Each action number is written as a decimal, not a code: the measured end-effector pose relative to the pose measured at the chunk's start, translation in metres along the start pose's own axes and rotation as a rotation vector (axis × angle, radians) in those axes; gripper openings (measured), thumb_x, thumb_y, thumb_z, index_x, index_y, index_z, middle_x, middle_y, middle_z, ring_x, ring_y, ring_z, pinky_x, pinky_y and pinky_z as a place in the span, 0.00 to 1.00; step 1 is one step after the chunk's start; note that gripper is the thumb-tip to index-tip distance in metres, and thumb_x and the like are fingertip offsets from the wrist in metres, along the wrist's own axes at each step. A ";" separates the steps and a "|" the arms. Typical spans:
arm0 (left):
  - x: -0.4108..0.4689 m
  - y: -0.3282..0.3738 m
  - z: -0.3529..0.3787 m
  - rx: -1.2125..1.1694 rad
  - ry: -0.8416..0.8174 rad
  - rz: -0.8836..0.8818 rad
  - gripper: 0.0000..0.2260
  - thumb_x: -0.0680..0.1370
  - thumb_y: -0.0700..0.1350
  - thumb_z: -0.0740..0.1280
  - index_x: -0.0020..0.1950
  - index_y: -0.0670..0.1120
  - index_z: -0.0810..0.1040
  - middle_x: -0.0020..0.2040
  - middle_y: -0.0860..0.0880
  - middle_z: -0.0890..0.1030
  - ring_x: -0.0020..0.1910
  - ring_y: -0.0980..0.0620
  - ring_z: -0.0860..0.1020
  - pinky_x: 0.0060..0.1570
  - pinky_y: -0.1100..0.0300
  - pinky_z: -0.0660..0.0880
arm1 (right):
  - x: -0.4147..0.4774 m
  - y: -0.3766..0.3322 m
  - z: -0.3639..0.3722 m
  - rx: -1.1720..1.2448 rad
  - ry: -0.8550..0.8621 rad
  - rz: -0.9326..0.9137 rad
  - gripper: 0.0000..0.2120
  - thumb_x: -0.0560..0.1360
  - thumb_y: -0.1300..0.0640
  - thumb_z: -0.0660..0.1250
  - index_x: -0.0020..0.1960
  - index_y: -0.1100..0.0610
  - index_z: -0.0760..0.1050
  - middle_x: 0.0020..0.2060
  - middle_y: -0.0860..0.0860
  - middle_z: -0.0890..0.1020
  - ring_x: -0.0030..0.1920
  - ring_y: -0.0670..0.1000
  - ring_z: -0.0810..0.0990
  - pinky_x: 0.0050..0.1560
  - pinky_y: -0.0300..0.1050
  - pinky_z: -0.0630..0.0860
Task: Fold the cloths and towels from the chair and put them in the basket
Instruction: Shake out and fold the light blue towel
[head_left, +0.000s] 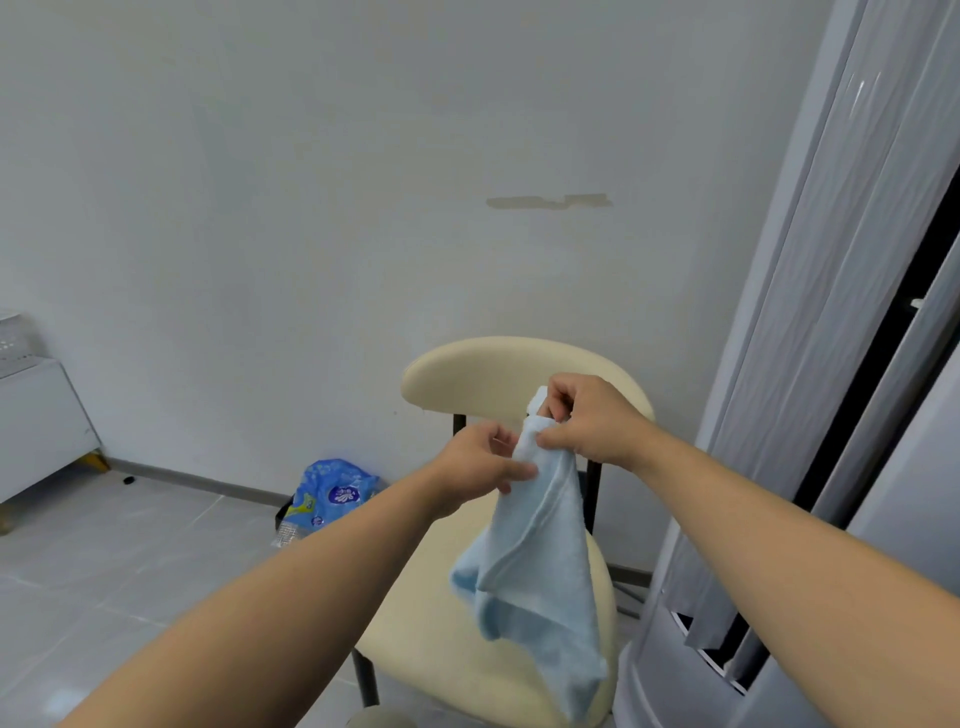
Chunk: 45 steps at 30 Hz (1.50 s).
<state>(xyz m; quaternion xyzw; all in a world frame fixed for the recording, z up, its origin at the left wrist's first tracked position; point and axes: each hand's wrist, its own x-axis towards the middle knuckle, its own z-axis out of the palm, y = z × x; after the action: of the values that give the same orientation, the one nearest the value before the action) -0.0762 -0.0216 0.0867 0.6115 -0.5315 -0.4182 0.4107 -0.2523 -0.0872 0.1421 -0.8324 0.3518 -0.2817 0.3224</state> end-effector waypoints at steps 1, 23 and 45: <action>0.001 -0.002 0.000 -0.033 0.011 -0.014 0.19 0.71 0.42 0.77 0.58 0.44 0.76 0.51 0.47 0.84 0.42 0.53 0.82 0.37 0.63 0.76 | 0.000 0.000 -0.001 0.002 -0.016 -0.016 0.14 0.64 0.66 0.73 0.37 0.52 0.71 0.36 0.47 0.78 0.33 0.43 0.72 0.36 0.37 0.69; 0.013 0.004 -0.002 -0.340 0.023 0.114 0.14 0.69 0.42 0.72 0.49 0.34 0.81 0.45 0.42 0.82 0.46 0.46 0.80 0.51 0.52 0.75 | -0.001 0.001 -0.001 0.168 -0.059 0.091 0.18 0.66 0.78 0.56 0.41 0.59 0.75 0.35 0.55 0.72 0.32 0.47 0.66 0.29 0.35 0.63; 0.005 0.009 -0.003 0.033 0.333 0.264 0.14 0.72 0.49 0.77 0.46 0.48 0.72 0.31 0.53 0.77 0.31 0.57 0.74 0.35 0.60 0.74 | 0.008 0.004 0.007 -0.234 0.008 0.030 0.04 0.76 0.49 0.72 0.47 0.48 0.79 0.43 0.43 0.79 0.43 0.44 0.77 0.43 0.40 0.74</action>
<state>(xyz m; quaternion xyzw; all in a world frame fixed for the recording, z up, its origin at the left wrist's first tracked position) -0.0756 -0.0268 0.0957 0.6039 -0.5385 -0.2451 0.5340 -0.2436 -0.0929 0.1368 -0.8578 0.3961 -0.2372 0.2261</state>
